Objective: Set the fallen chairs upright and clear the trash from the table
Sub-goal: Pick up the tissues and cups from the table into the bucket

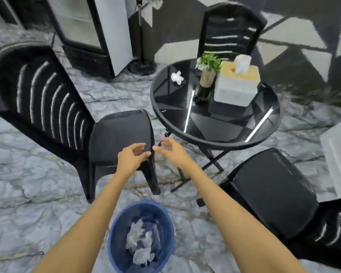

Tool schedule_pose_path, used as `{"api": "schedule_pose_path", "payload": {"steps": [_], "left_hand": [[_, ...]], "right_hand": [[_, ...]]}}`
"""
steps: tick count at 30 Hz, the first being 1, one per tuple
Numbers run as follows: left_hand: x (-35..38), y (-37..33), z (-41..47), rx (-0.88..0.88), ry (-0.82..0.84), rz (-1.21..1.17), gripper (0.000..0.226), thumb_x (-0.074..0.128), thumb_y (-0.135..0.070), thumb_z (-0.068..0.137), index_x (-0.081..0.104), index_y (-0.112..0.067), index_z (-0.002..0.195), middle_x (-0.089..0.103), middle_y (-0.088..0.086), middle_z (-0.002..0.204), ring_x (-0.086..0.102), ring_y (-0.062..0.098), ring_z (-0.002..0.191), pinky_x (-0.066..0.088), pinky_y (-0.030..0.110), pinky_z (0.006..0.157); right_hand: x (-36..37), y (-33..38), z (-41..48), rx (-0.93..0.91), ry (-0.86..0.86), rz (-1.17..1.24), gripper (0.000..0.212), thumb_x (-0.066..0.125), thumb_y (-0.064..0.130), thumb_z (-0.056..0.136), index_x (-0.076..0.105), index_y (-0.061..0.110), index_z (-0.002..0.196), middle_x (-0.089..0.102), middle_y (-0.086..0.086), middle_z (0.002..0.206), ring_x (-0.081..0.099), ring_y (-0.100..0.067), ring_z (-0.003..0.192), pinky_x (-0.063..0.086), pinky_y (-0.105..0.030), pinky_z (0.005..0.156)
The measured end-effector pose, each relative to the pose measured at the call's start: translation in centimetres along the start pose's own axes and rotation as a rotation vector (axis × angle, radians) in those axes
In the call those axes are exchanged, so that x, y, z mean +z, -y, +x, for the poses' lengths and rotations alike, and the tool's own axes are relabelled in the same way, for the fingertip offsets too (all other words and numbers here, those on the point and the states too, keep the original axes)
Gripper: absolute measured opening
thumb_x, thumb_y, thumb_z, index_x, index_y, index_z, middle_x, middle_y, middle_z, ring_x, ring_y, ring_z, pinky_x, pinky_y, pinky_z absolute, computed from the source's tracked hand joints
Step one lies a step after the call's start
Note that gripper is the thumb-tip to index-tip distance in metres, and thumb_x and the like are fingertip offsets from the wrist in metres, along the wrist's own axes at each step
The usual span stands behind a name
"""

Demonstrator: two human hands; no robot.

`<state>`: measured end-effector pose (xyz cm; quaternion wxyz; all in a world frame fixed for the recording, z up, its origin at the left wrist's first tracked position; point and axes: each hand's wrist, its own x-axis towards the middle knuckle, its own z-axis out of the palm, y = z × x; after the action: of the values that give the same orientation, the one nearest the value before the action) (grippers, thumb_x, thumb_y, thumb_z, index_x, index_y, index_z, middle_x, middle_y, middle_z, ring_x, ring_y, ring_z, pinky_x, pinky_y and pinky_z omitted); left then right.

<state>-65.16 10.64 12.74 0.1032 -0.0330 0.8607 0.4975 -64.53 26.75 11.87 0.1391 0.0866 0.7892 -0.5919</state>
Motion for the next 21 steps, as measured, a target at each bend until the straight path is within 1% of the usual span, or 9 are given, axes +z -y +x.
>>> {"api": "schedule_pose_path", "payload": {"steps": [3, 6, 7, 9, 11, 14, 16, 19, 21], "left_hand": [[-1.0, -6.9, 2.8, 0.097, -0.005, 0.015, 0.043, 0.072, -0.025, 0.079, 0.063, -0.012, 0.119, 0.067, 0.009, 0.119, 0.061, 0.021, 0.11, 0.047, 0.039, 0.1], [-0.7, -12.3, 6.0, 0.147, 0.0, -0.022, 0.041, 0.072, -0.023, 0.08, 0.063, -0.013, 0.119, 0.065, 0.009, 0.121, 0.06, 0.02, 0.112, 0.045, 0.032, 0.099], [-0.4, -13.8, 7.2, 0.16, -0.008, -0.037, 0.041, 0.072, -0.02, 0.08, 0.062, -0.012, 0.119, 0.065, 0.01, 0.121, 0.06, 0.02, 0.112, 0.044, 0.03, 0.099], [0.3, -16.4, 9.9, 0.182, -0.015, -0.051, 0.043, 0.072, -0.017, 0.079, 0.062, -0.011, 0.12, 0.064, 0.011, 0.122, 0.059, 0.018, 0.113, 0.043, 0.028, 0.098], [1.1, -18.5, 12.8, 0.191, -0.01, -0.047, 0.044, 0.073, -0.017, 0.078, 0.061, -0.011, 0.121, 0.063, 0.01, 0.123, 0.059, 0.019, 0.114, 0.044, 0.03, 0.1], [2.6, -21.1, 17.6, 0.175, -0.027, -0.025, 0.046, 0.075, -0.018, 0.077, 0.062, -0.012, 0.12, 0.064, 0.009, 0.122, 0.06, 0.019, 0.113, 0.043, 0.034, 0.103], [3.8, -22.5, 20.7, 0.156, -0.054, -0.017, 0.046, 0.076, -0.016, 0.075, 0.062, -0.01, 0.119, 0.065, 0.01, 0.12, 0.06, 0.021, 0.112, 0.043, 0.034, 0.104], [6.2, -23.9, 25.3, 0.108, -0.064, -0.003, 0.047, 0.075, -0.013, 0.075, 0.061, -0.006, 0.12, 0.063, 0.014, 0.123, 0.059, 0.023, 0.114, 0.041, 0.027, 0.099], [7.9, -24.1, 28.2, 0.075, -0.054, 0.03, 0.048, 0.074, -0.011, 0.077, 0.059, -0.006, 0.122, 0.061, 0.015, 0.127, 0.056, 0.024, 0.118, 0.039, 0.027, 0.098]], "right_hand": [[-5.2, 6.0, 0.6, -0.098, -0.034, -0.029, 0.056, 0.065, 0.042, 0.085, 0.047, 0.018, 0.132, 0.051, -0.005, 0.137, 0.048, -0.018, 0.126, 0.044, -0.02, 0.087], [-11.1, 10.6, 1.7, -0.203, -0.107, -0.068, 0.048, 0.065, 0.04, 0.085, 0.054, 0.016, 0.126, 0.058, -0.004, 0.13, 0.054, -0.015, 0.118, 0.043, -0.025, 0.097], [-13.1, 11.9, 2.4, -0.248, -0.143, -0.077, 0.043, 0.065, 0.037, 0.086, 0.057, 0.015, 0.122, 0.062, -0.004, 0.124, 0.058, -0.014, 0.113, 0.044, -0.022, 0.095], [-17.4, 14.3, 4.3, -0.329, -0.223, -0.108, 0.033, 0.066, 0.03, 0.086, 0.063, 0.013, 0.114, 0.067, -0.006, 0.114, 0.062, -0.014, 0.103, 0.046, -0.015, 0.087], [-21.7, 16.3, 7.0, -0.375, -0.274, -0.121, 0.03, 0.065, 0.027, 0.087, 0.064, 0.011, 0.112, 0.068, -0.008, 0.11, 0.063, -0.015, 0.099, 0.047, -0.013, 0.083], [-27.4, 18.2, 12.0, -0.372, -0.31, -0.112, 0.028, 0.066, 0.029, 0.086, 0.065, 0.013, 0.109, 0.068, -0.007, 0.107, 0.061, -0.012, 0.094, 0.046, -0.01, 0.074], [-30.5, 18.6, 15.7, -0.341, -0.32, -0.129, 0.031, 0.066, 0.033, 0.085, 0.064, 0.015, 0.11, 0.068, -0.004, 0.106, 0.061, -0.01, 0.093, 0.044, -0.013, 0.071], [-34.5, 18.4, 21.9, -0.285, -0.338, -0.174, 0.036, 0.07, 0.034, 0.082, 0.063, 0.014, 0.111, 0.067, -0.003, 0.105, 0.06, -0.013, 0.096, 0.042, -0.017, 0.073], [-36.4, 17.6, 25.9, -0.212, -0.299, -0.244, 0.045, 0.071, 0.034, 0.081, 0.059, 0.012, 0.119, 0.066, -0.005, 0.111, 0.058, -0.017, 0.103, 0.042, -0.022, 0.08]]}}
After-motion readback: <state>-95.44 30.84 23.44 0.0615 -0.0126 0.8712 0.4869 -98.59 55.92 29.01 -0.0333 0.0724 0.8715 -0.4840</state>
